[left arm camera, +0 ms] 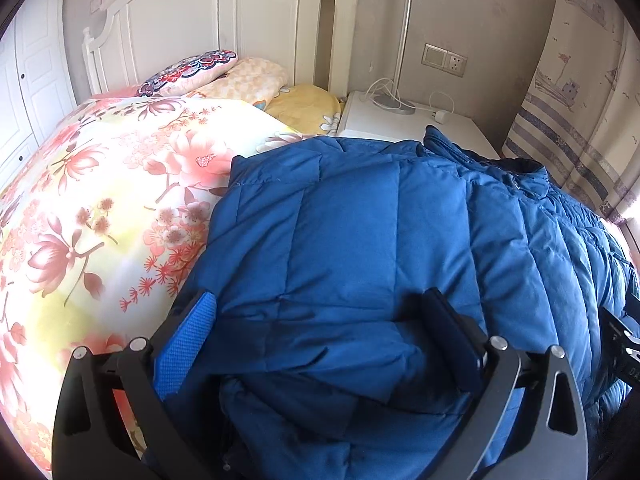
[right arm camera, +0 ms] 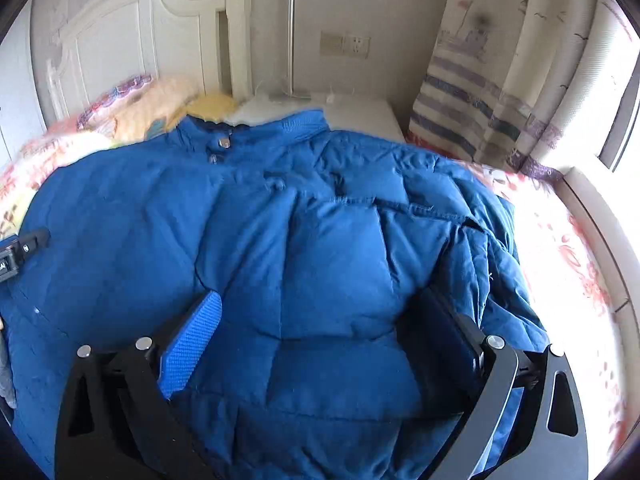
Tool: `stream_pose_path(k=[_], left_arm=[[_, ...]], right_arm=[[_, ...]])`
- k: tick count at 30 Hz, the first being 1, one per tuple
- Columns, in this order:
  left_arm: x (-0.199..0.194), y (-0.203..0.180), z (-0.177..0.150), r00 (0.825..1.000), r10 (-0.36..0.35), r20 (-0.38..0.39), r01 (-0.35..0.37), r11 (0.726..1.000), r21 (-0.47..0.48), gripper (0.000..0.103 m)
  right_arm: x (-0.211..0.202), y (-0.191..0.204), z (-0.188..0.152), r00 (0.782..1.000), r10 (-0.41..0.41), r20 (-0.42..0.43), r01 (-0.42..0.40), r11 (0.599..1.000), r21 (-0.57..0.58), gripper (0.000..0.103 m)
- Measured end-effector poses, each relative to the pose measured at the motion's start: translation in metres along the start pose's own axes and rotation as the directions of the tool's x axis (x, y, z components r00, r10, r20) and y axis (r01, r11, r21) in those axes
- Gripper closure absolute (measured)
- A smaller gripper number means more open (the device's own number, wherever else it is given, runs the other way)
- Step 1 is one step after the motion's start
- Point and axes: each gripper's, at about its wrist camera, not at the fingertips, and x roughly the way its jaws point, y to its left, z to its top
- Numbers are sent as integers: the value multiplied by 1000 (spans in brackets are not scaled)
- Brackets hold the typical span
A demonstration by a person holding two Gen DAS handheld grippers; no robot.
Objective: Fold large clothes
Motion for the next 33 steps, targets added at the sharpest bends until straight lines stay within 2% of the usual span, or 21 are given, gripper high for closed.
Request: stream_pose_path(k=[1,2,4,5,7,8,10,12,17,21,24,27,29,31,33], left_arm=[[0,0,-1,1000,-1,-2,1,1000,-1,2],[0,0,0,1000,-4,0,4,1000,-3,2],[-1,0,0,1000,-3,1,3,1000,-3,2],[-1,0,-1,1000,-2,1,2,1000,-3,2],[-1,0,0,1000,-3,0,3,1000,-3,2],[-1,0,0,1000,-2,-1,2,1000,-3,2],[-2,0,-1,1000,1,1,-1,1000,-1,2],[-2,0,-1,1000,3,3,-3,1000,0,2],[-3,0,-1,1000,8,5,-8,1000,3,2],[-3,-1,-1,1000,7,8,-7,1000,0,2],[-23,0,-6,997,41,69,-40,999,-18,3],[-66,-8,-18,991,-51,123,48,998,27,2],[-89,-19,-30,989,-73,125,62,994,95,2],[-96,-39,-46,994,-76,83,58,978,200,2],[-82,-56,-64,997,-74,11,68,956,287,2]], right_arm=[[-1,1,1,1000,4,-7,-4,1000,-3,9],[-6,0,1,1000,10,-1,-10,1000,-2,15],[-26,-8,-3,997,-16,69,14,999,39,16],[-41,-14,-7,993,-12,117,3,997,78,16],[-58,-21,-15,987,19,160,-36,994,103,16],[-62,-19,-18,988,29,154,-42,995,85,16],[-49,-10,-26,996,17,85,-17,1000,-2,15],[-34,-16,-30,999,42,25,-41,999,-9,15],[-37,-17,-30,999,44,31,-44,999,-1,13],[-37,-31,-33,993,114,44,-116,992,49,13],[-45,-41,-38,983,164,85,-171,981,92,14],[-73,-48,-47,971,187,146,-207,969,133,13],[-89,-44,-52,972,188,144,-205,972,114,13],[-95,-34,-55,980,170,102,-177,983,54,13],[-81,-18,-62,988,152,6,-152,988,-37,13]])
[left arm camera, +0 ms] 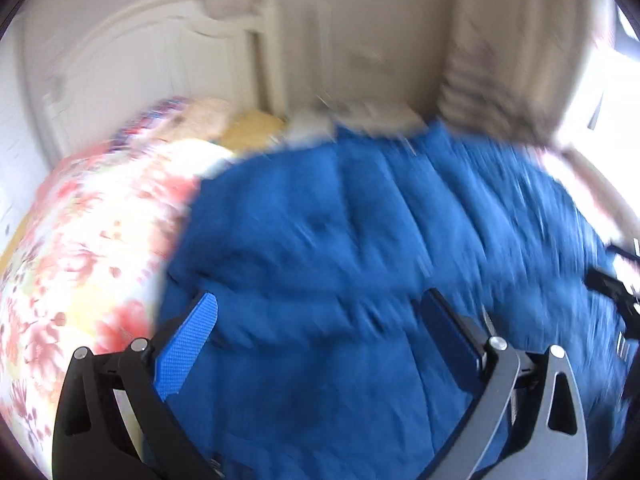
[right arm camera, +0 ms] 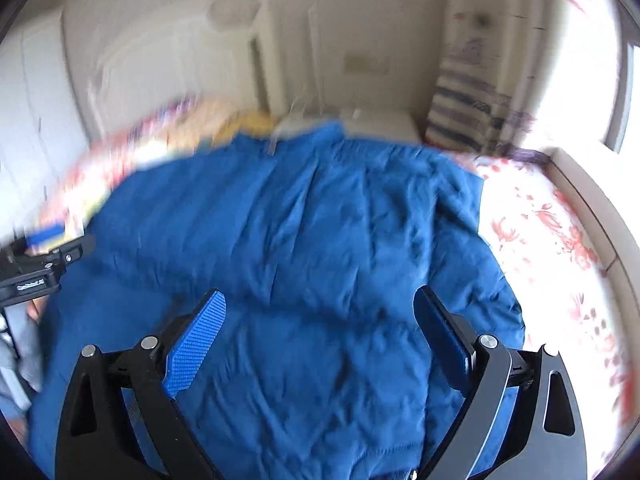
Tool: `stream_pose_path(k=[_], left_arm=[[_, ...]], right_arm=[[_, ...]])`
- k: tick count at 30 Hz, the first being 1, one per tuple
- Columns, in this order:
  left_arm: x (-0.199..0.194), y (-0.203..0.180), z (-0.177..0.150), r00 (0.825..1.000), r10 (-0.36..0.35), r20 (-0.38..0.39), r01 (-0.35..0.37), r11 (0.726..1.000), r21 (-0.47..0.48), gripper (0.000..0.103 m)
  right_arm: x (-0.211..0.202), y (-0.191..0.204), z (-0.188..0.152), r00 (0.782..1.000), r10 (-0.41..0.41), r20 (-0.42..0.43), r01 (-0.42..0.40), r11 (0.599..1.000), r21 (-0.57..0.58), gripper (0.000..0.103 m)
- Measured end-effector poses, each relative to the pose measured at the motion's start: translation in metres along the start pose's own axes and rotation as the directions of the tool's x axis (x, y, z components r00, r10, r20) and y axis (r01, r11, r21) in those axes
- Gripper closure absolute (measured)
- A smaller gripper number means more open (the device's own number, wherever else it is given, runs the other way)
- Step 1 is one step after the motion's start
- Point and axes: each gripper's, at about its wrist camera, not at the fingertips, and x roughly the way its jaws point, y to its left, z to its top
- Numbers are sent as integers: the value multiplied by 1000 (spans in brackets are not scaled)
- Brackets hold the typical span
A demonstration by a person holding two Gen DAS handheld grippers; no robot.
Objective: Fold large clothes
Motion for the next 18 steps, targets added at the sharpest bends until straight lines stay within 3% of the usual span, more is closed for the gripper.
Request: stream_pose_path(k=[2,3,5,10,12,14,16,18], left_arm=[[29,-15,-15,993,62,-102,-53,995,86,2],[32,-15,-18,993,57,-100,-49,996,77,2],[29,-4,-16,992,40,-123,-36,999,34,2],[2,40,-37,990,86,-108,-96,991,-89,2],[-1,67,-51,982,119,-145,-142,978,-154,2],[2,94,-60,982,62,-180,-108,961,-255,2],[0,111,-65,980,34,-194,-99,936,-338,2],[-14,106,-65,985,68,-158,-116,939,-322,4]], right_arm=[[27,5,-13,991,-16,-135,11,999,-42,11],[32,5,-16,987,-18,-158,12,999,-40,11],[26,1,-14,987,-24,-158,22,1000,-17,11],[0,-26,-37,989,-43,-144,48,998,29,11],[-2,-39,-55,988,-31,-148,38,998,42,10],[-6,-45,-58,992,-2,-128,11,998,68,10],[-12,-41,-57,988,-62,-143,71,995,63,10],[-28,-30,-56,993,-56,-100,64,995,76,10]])
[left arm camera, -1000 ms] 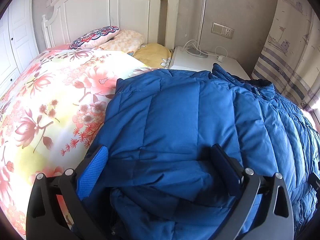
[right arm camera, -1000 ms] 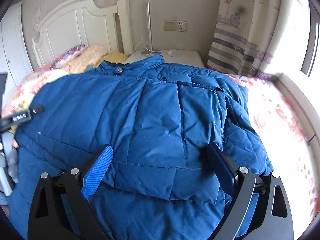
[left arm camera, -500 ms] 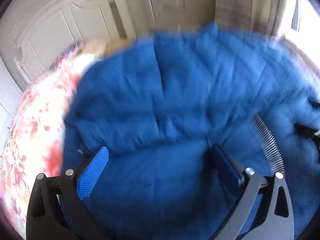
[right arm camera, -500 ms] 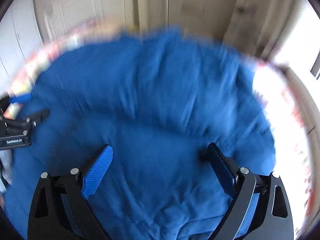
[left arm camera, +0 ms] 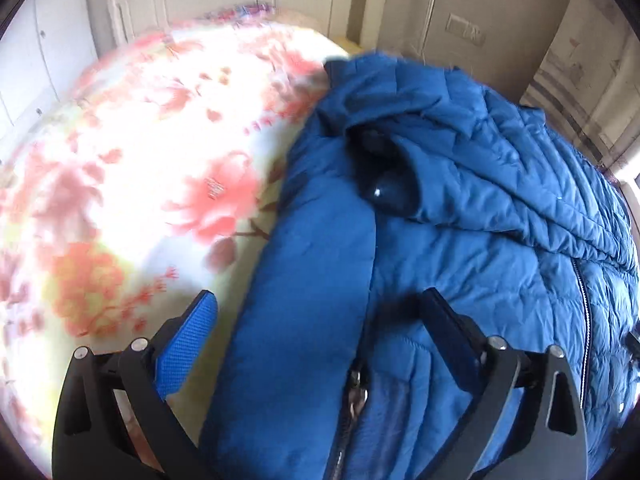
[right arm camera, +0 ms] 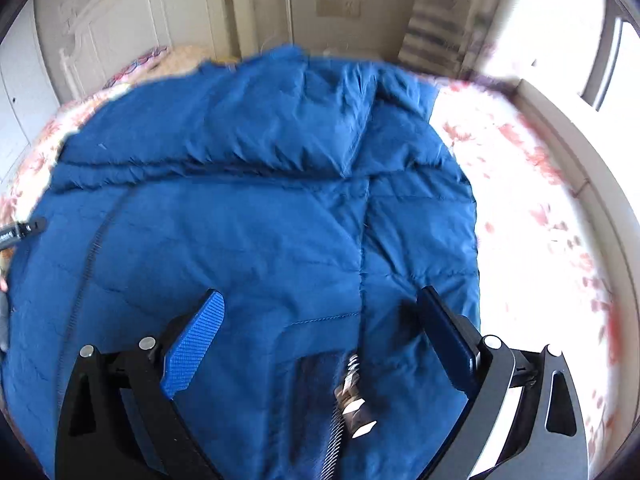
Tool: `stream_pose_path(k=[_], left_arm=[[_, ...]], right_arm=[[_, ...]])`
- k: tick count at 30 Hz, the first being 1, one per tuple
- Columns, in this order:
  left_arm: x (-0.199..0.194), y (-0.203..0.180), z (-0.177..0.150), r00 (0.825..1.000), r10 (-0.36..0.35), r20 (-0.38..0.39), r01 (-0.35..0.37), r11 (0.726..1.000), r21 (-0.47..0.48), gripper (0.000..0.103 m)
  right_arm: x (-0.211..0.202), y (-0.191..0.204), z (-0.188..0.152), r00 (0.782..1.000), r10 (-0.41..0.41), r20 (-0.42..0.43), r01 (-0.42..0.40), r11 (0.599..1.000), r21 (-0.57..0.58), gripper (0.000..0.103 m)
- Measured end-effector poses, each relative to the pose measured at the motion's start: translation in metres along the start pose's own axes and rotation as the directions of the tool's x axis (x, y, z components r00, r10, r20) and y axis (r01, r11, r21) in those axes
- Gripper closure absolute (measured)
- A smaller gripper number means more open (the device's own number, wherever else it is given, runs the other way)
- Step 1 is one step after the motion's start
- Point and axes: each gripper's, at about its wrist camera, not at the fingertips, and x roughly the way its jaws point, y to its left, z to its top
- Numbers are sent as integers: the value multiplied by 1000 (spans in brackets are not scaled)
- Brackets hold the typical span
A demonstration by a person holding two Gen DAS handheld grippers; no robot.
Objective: Fold large clothes
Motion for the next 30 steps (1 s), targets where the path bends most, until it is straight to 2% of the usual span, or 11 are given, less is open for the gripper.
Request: stream_pose_path(k=[3,5,7,8,10,13,16,19,24,27,30], left_arm=[[-39,-28,-18,991,-93,99,82,991,110,3],[-53,-57,-38,980,-151,128,116,962,247,2],[-43,-86,-59,989,-94,117,40,918,395,2],[-31,-99,-67,994,-30,102,-20,888,459,2],[-30,-99,-64,994,-24,102,-25,892,452,2],[-20,-82,-54,997,-77,25,62,924,378,2],[-33,-51,-53,993,-106,47,90,958,271,2],[-42,-23,-59,994,-68,85,49,977,207,2],[-31,6,-60,997,-76,-4,76,991,109,2],[-47,-6,-64,997,-30,68,19,988,156,2],[-76,-25,-78,990,-87,115,59,972,227,2]], right_arm=[[-28,29,-11,989,121,80,-114,989,-90,10],[-27,53,-24,990,128,50,-117,975,-191,10],[0,70,-39,994,92,-56,-103,959,-263,9],[1,69,-38,994,92,-51,-102,961,-257,8],[-1,67,-34,994,94,-57,-105,965,-240,8],[-6,65,-34,994,83,-65,-96,968,-231,7],[-18,50,-44,996,79,-41,-85,977,-196,7],[-30,21,-54,998,60,-15,-61,989,-137,7],[-25,4,-66,997,73,-40,-76,994,-79,7],[-35,18,-67,1000,16,-4,-16,992,-121,7],[-56,30,-72,995,99,35,-93,986,-141,7]])
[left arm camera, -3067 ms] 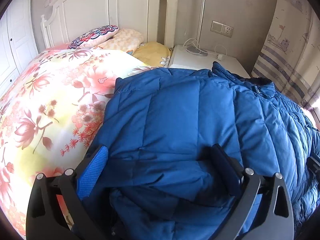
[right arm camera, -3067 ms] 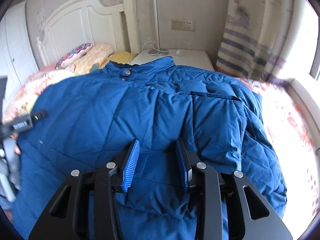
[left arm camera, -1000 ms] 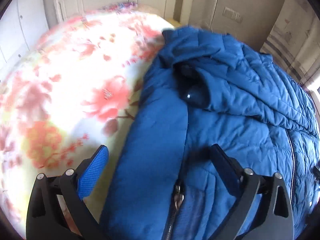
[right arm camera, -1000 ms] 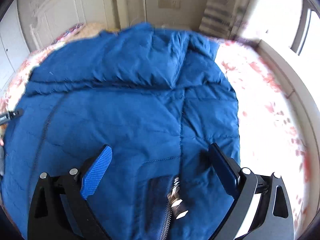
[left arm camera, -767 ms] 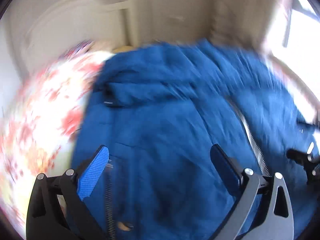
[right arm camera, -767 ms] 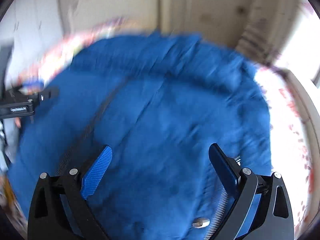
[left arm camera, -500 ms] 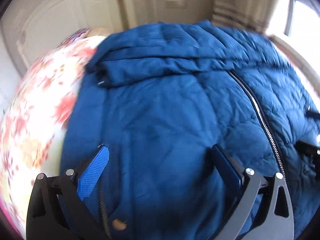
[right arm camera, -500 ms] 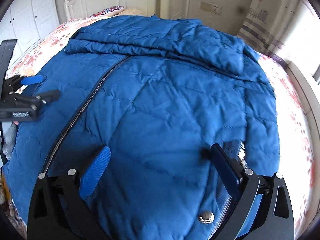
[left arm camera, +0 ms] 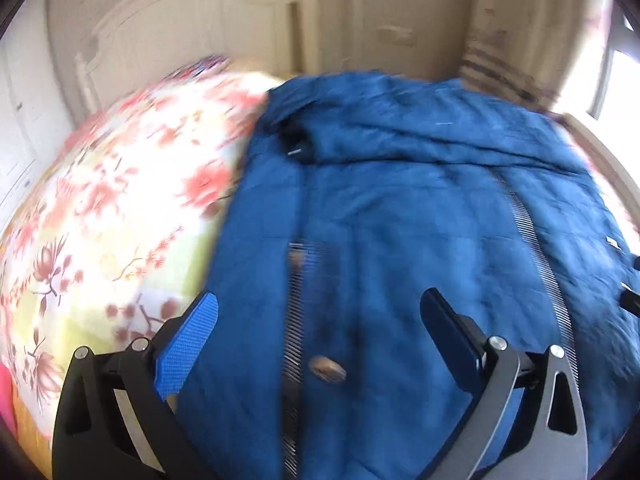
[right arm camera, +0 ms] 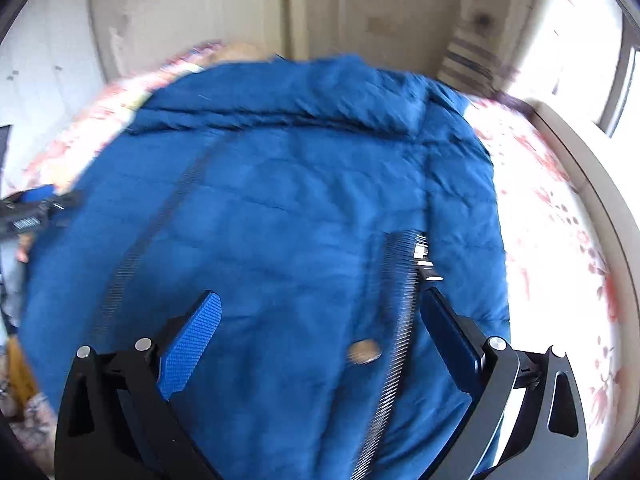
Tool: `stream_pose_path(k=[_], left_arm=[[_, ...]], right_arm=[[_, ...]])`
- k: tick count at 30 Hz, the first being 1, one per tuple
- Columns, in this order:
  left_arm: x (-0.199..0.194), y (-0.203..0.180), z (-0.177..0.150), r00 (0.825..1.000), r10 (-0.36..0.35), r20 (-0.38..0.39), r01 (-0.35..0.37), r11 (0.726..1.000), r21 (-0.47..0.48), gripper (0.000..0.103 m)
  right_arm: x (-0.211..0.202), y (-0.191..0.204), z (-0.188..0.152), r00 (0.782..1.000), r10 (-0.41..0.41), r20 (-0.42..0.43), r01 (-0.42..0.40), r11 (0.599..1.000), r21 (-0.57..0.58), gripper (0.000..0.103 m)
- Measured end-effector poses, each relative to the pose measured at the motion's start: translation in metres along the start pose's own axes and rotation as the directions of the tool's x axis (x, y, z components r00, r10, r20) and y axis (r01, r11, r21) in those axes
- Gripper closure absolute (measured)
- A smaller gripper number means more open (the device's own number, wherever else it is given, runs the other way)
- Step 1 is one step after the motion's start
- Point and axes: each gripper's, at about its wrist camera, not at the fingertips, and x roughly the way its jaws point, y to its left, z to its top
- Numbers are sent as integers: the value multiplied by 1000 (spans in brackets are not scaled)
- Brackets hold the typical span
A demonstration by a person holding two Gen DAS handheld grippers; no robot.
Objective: Fold large clothes
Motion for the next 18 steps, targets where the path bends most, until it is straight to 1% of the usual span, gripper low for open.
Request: stream_pose_path(k=[1,2,3,4,5,6,7,9,12,13,15,17,18], left_arm=[[-12,-8,-5,999,-32,15,32,999,19,2],[-22,-20,-12,997,-67,29,65,996,63,2],[-24,-30,-17,997,-73,26,70,992,105,2],[-22,-41,-25,998,-65,7,63,987,148,2],[-9,-53,-37,998,-37,-44,45,978,202,2],[2,-59,-42,998,-21,-65,35,976,215,2],[4,-55,-46,999,-37,-38,44,981,189,2],[4,-51,-44,997,-48,-62,58,984,170,2],[2,-41,-42,997,-38,-72,49,988,150,2],[2,-36,-41,997,-34,-70,44,989,140,2],[-10,-22,-45,999,-22,-42,26,995,100,2],[-15,-3,-50,999,6,-32,-4,998,58,2],[-14,8,-54,999,24,-39,-23,999,38,2]], right_arm=[[-7,7,-2,1000,20,11,-19,1000,-20,7],[-12,17,-5,999,44,16,-43,997,-58,7],[-14,26,-10,998,68,6,-67,993,-101,7],[-12,30,-15,997,79,-15,-81,989,-127,7],[-3,37,-25,995,73,-66,-83,984,-158,6],[6,41,-32,994,54,-93,-69,983,-169,5],[8,42,-34,996,54,-72,-65,985,-162,4],[6,40,-34,996,58,-72,-68,986,-151,5],[1,39,-34,997,20,-81,-31,988,-148,5],[-4,36,-35,997,-1,-72,-10,989,-145,5],[-15,25,-38,999,-23,-47,17,992,-122,5],[-23,8,-47,999,-23,-40,20,996,-83,5],[-22,0,-53,998,-30,-50,27,997,-65,5]])
